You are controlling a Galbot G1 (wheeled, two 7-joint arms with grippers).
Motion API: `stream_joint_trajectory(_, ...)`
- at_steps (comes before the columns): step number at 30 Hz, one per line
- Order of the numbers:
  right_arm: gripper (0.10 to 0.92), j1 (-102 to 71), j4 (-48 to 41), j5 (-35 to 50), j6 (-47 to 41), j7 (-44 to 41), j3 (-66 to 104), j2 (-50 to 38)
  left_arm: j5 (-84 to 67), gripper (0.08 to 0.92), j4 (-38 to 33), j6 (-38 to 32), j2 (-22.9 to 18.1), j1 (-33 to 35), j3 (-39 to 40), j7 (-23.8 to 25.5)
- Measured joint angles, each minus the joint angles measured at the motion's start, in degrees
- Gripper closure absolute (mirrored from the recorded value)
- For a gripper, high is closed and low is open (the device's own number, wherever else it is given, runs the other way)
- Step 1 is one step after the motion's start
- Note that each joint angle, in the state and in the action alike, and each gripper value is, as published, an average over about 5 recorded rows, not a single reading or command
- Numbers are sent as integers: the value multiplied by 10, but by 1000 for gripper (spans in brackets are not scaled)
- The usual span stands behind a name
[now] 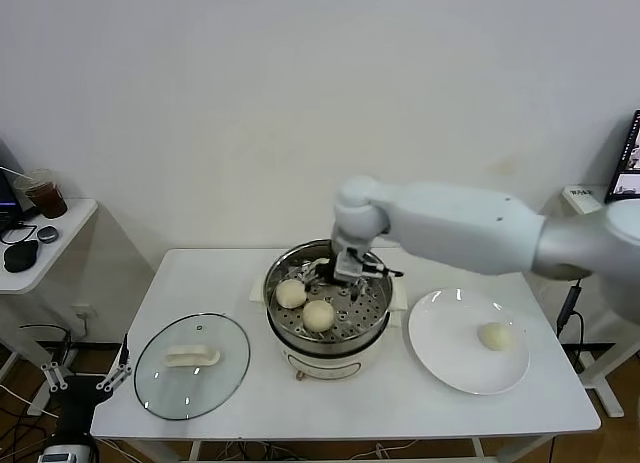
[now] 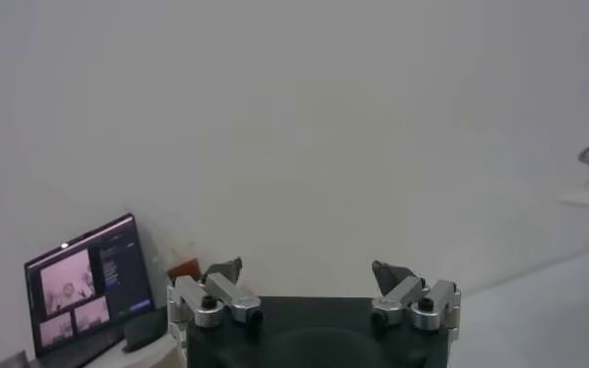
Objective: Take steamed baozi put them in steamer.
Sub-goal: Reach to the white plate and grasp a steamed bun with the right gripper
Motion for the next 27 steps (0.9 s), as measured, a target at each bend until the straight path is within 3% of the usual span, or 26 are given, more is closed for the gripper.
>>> stream_joint_trajectory(6, 203, 5, 28, 39, -123, -25, 25, -90, 3, 177, 0, 1, 3, -4, 8, 1)
stream_joint_trajectory(13, 203, -28, 38, 23, -242, -33, 71, -206, 9, 177, -1, 2, 4, -10, 18, 1)
stream_joint_trajectory(27, 203, -248, -6, -56, -302, -11, 255, -334, 22, 177, -2, 7, 3, -9, 30, 2)
